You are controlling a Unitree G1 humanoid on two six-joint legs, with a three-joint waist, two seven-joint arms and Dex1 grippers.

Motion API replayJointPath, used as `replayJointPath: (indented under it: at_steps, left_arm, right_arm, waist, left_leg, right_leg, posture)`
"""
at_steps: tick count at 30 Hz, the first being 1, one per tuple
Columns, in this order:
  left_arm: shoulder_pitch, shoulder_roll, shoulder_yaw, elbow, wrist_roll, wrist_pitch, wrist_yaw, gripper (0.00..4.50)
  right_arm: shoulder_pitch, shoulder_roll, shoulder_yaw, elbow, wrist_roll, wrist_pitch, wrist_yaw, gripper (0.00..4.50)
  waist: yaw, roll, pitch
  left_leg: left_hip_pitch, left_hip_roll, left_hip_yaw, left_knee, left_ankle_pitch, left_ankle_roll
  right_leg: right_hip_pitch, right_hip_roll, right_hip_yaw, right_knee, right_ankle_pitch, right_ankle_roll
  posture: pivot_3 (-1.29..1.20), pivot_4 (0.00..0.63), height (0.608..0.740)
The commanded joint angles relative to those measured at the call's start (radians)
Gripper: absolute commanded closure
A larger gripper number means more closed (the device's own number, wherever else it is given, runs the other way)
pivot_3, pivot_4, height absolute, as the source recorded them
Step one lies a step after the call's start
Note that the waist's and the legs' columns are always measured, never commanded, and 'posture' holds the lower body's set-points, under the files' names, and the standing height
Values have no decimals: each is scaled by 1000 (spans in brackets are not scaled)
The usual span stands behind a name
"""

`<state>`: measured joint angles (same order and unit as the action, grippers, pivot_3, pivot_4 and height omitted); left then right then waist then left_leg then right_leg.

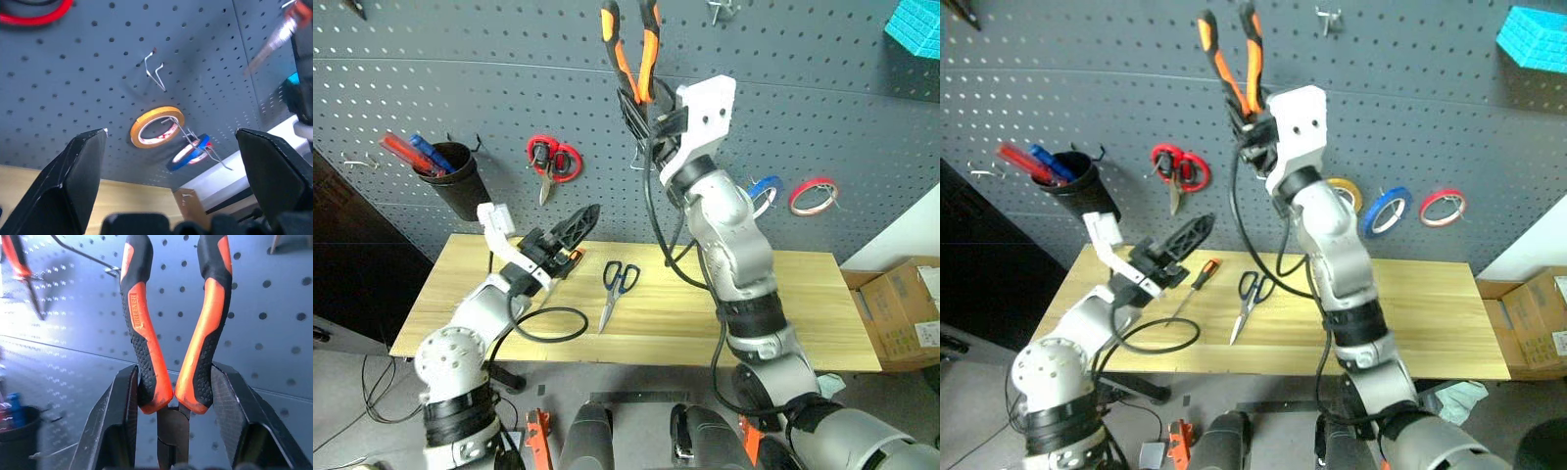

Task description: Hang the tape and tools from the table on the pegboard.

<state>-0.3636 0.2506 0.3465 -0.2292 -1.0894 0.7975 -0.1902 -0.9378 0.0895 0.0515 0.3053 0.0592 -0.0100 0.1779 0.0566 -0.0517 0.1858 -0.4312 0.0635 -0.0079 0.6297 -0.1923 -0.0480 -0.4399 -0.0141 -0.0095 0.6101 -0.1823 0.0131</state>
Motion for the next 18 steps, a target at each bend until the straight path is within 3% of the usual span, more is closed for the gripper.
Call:
replayJointPath:
  at_steps: [1, 9, 18]
  left_arm:
    - [-52, -3, -16, 31, 59, -74, -30, 0]
    - [-29, 2, -26, 11, 63, -76, -42, 0]
    - [-20, 8, -33, -3, 53, -60, -38, 0]
  right_arm:
    - [-80, -6, -52, 189, 7, -198, -21, 2750]
    - [-105, 12, -68, 524, -8, -411, -57, 2750]
    - [-130, 12, -71, 719, -7, -450, -54, 2750]
  waist:
    - [-1, -1, -1]
    - [1, -1, -1]
    - [1, 0, -2]
  left_leg:
    - [0, 0, 1, 0, 0, 0]
    - [-1, 1, 1, -5, 0, 0]
    - [2, 1, 0, -1, 4, -2]
  right_leg:
    - [0, 0, 1, 0, 1, 2]
    - [-3, 0, 0, 2, 6, 2]
    - [0, 0, 0, 2, 7, 2]
  posture:
    - [221, 68, 740]
    - [252, 77, 740]
    - [264, 81, 740]
